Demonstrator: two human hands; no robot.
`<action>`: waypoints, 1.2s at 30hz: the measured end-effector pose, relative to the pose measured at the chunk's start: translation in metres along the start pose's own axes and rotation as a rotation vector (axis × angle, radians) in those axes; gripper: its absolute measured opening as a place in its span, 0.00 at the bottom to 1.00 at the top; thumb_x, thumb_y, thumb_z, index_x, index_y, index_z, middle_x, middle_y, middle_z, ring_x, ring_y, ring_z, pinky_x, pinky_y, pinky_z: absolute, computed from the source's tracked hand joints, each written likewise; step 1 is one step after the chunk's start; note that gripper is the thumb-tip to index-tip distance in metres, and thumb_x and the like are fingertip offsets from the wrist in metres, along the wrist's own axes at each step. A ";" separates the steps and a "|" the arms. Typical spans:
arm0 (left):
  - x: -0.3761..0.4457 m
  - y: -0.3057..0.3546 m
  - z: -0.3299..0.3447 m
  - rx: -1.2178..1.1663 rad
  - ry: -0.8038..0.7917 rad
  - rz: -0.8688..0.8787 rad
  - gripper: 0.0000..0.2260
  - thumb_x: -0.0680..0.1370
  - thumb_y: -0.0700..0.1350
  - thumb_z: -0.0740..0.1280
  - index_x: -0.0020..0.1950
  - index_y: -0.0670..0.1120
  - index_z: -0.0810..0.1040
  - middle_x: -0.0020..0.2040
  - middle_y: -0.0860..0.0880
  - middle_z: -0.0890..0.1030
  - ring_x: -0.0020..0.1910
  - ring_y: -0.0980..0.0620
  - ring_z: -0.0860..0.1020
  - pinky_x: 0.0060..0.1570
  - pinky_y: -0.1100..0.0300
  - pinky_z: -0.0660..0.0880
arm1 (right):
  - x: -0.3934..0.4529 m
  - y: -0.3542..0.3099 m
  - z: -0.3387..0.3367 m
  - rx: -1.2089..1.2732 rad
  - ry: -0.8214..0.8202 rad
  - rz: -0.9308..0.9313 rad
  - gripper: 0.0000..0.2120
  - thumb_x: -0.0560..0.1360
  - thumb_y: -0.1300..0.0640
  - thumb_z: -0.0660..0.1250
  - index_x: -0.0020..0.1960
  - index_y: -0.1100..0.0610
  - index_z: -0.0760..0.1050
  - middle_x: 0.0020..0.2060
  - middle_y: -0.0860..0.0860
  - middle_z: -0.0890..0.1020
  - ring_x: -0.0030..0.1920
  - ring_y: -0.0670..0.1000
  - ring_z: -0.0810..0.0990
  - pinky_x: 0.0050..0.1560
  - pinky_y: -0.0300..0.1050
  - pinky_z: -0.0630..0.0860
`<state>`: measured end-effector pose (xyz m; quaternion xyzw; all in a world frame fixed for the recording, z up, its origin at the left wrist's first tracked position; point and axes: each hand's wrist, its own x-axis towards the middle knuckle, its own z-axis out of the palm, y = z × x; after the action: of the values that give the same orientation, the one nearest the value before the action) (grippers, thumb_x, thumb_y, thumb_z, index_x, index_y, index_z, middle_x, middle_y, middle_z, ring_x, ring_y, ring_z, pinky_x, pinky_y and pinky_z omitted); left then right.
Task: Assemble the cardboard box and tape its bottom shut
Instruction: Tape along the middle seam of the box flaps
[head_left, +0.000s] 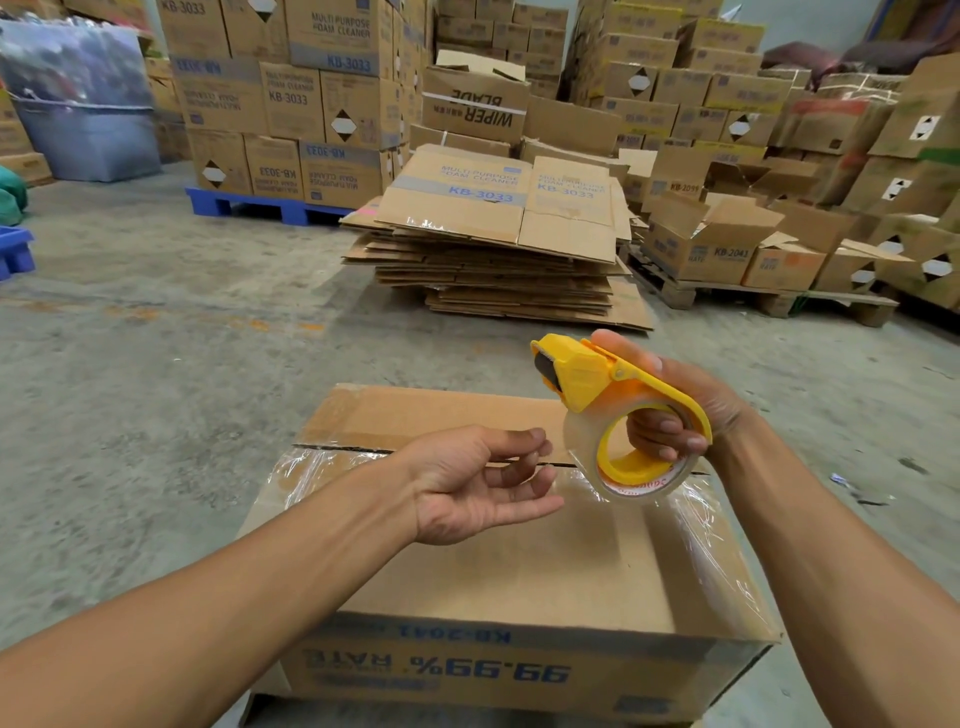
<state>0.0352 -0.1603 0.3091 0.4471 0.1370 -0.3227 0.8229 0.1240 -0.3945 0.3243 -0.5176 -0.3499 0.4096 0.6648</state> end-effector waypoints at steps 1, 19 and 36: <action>0.001 0.002 -0.001 -0.001 0.017 0.009 0.03 0.75 0.34 0.70 0.44 0.35 0.80 0.34 0.43 0.77 0.34 0.48 0.79 0.46 0.40 0.79 | -0.001 -0.002 0.000 -0.004 0.054 0.025 0.14 0.78 0.44 0.63 0.56 0.47 0.84 0.27 0.47 0.83 0.22 0.41 0.80 0.29 0.37 0.78; -0.021 0.059 -0.106 0.486 0.429 0.273 0.05 0.79 0.35 0.65 0.44 0.39 0.76 0.35 0.45 0.73 0.29 0.53 0.71 0.44 0.52 0.83 | 0.065 -0.020 0.036 -0.491 0.223 0.379 0.19 0.73 0.54 0.68 0.64 0.46 0.79 0.28 0.54 0.80 0.21 0.49 0.76 0.19 0.39 0.75; -0.021 0.069 -0.196 1.143 0.759 0.486 0.11 0.82 0.46 0.61 0.41 0.42 0.71 0.34 0.41 0.73 0.27 0.51 0.69 0.30 0.60 0.64 | 0.184 0.009 0.052 -0.910 0.169 0.440 0.14 0.73 0.45 0.72 0.59 0.39 0.82 0.55 0.43 0.82 0.46 0.47 0.83 0.44 0.50 0.83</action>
<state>0.0764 0.0372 0.2543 0.9061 0.1200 0.0253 0.4048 0.1536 -0.2057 0.3346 -0.8473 -0.3204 0.3027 0.2963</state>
